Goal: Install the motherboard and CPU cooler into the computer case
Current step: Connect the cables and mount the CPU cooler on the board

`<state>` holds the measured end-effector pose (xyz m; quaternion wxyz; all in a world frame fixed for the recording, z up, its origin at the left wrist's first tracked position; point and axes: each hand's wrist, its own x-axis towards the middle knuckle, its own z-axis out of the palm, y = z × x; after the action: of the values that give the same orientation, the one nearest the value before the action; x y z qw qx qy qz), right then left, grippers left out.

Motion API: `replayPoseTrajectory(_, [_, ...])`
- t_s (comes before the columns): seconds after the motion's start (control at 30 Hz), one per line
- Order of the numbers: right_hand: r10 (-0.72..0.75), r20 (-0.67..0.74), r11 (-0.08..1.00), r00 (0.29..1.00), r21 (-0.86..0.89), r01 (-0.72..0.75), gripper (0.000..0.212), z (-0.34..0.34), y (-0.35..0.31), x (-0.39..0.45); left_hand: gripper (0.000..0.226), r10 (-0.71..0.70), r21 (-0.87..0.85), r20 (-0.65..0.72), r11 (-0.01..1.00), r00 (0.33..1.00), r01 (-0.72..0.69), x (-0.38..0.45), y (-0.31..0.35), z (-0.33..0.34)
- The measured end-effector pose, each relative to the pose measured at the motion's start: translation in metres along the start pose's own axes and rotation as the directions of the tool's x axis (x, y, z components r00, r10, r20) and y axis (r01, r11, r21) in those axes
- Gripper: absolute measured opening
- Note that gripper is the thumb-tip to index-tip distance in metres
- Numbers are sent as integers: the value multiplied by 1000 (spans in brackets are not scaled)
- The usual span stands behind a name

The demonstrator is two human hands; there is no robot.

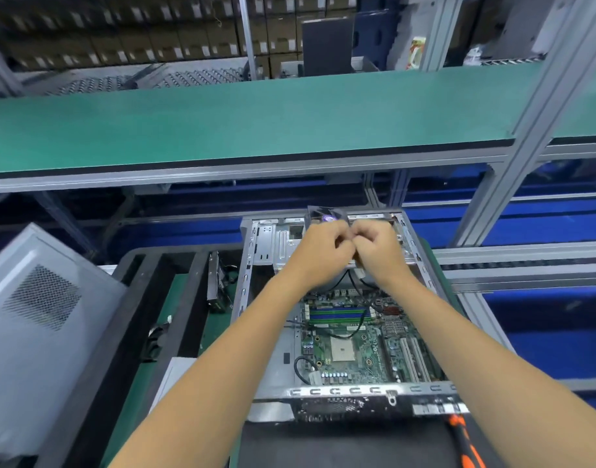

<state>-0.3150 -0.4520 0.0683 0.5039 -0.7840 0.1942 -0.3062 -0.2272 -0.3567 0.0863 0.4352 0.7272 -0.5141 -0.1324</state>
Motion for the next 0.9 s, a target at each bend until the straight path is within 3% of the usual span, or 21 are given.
replayPoseTrajectory(0.03, [47,89,999,995,-24,-45,14,1,7,-10,19,-53,-25,131,998,990,57,-7,-4,0])
replayPoseTrajectory(0.1, [233,317,965,919,-195,-177,14,2,24,-27,23,-161,56,411,987,897,152,-19,-19,3])
replayPoseTrajectory(0.2, [518,583,834,626,-507,-218,18,12,49,-39,13,-325,340,654,933,683,119,-31,-42,25])
replayPoseTrajectory(0.27, [626,589,746,511,-643,-173,13,23,63,-41,4,-401,462,694,885,598,58,-37,-54,49])
replayPoseTrajectory(0.33, [670,536,646,514,-762,-47,4,33,74,-42,12,-452,555,656,832,604,20,-41,-64,68])
replayPoseTrajectory(0.4, [685,490,580,539,-815,4,19,38,83,-40,15,-473,580,601,813,644,55,-42,-73,79])
replayPoseTrajectory(0.53, [655,450,529,607,-847,57,7,35,84,-33,3,-458,527,505,835,732,158,-41,-86,90])
replayPoseTrajectory(0.6, [652,432,514,623,-856,56,8,34,86,-33,5,-469,524,489,832,736,182,-43,-92,95])
replayPoseTrajectory(0.7, [713,402,469,574,-883,37,13,36,86,-39,7,-493,511,482,830,724,225,-44,-98,99])
replayPoseTrajectory(0.9, [885,289,367,365,-915,-167,30,50,92,-42,10,-497,498,471,832,729,245,-38,-98,98])
